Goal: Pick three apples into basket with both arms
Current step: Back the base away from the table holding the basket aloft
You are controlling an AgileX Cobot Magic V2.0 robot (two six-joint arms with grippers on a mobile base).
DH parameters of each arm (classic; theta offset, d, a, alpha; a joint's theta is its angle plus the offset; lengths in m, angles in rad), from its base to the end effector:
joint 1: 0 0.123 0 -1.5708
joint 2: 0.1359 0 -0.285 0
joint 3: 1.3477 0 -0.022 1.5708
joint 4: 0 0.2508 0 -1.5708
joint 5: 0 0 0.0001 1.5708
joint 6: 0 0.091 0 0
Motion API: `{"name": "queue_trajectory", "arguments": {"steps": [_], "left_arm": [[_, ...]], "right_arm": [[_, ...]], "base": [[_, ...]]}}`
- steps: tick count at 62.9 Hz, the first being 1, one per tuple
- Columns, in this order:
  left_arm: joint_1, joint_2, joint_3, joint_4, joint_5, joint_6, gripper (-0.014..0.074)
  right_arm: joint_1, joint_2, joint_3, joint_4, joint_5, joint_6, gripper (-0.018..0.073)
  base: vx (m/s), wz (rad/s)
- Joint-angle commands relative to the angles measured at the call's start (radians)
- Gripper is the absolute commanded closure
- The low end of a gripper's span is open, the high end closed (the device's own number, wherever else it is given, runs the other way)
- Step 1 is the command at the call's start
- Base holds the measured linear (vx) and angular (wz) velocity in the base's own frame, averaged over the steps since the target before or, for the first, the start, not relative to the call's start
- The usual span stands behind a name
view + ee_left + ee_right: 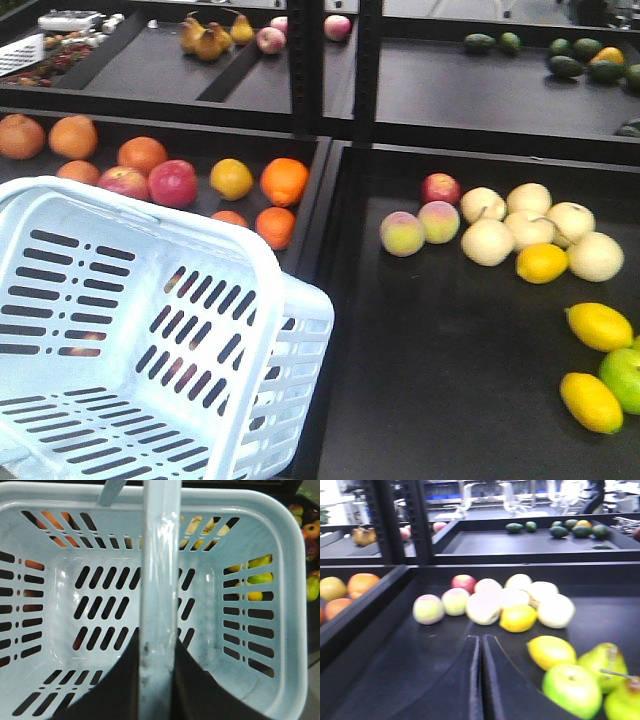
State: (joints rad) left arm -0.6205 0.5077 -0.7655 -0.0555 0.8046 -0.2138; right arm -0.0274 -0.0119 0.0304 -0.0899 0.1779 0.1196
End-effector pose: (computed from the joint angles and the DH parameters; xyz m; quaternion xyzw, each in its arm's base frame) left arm 0.0647 -0.0507 0.3592 0.1658 0.8329 -0.2384 0.4710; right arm 0.0563 -0.0030 0.1875 0.0271 0.7439 -0.0047 0.6677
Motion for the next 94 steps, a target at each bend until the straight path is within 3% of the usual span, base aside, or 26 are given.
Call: {"name": "queue_trajectory", "arguments": {"steps": [1, 94], "left_arm": [[-0.001, 0.002, -0.025, -0.002, -0.107, -0.007, 0.0604], [-0.001, 0.002, -0.025, -0.002, -0.107, -0.007, 0.0603]], "right_arm": [[0.004, -0.006, 0.012, -0.006, -0.075, -0.003, 0.0568], [0.004, -0.006, 0.012, -0.006, -0.075, -0.003, 0.0568]], "base": [[-0.09, 0.36], [-0.13, 0.50]]}}
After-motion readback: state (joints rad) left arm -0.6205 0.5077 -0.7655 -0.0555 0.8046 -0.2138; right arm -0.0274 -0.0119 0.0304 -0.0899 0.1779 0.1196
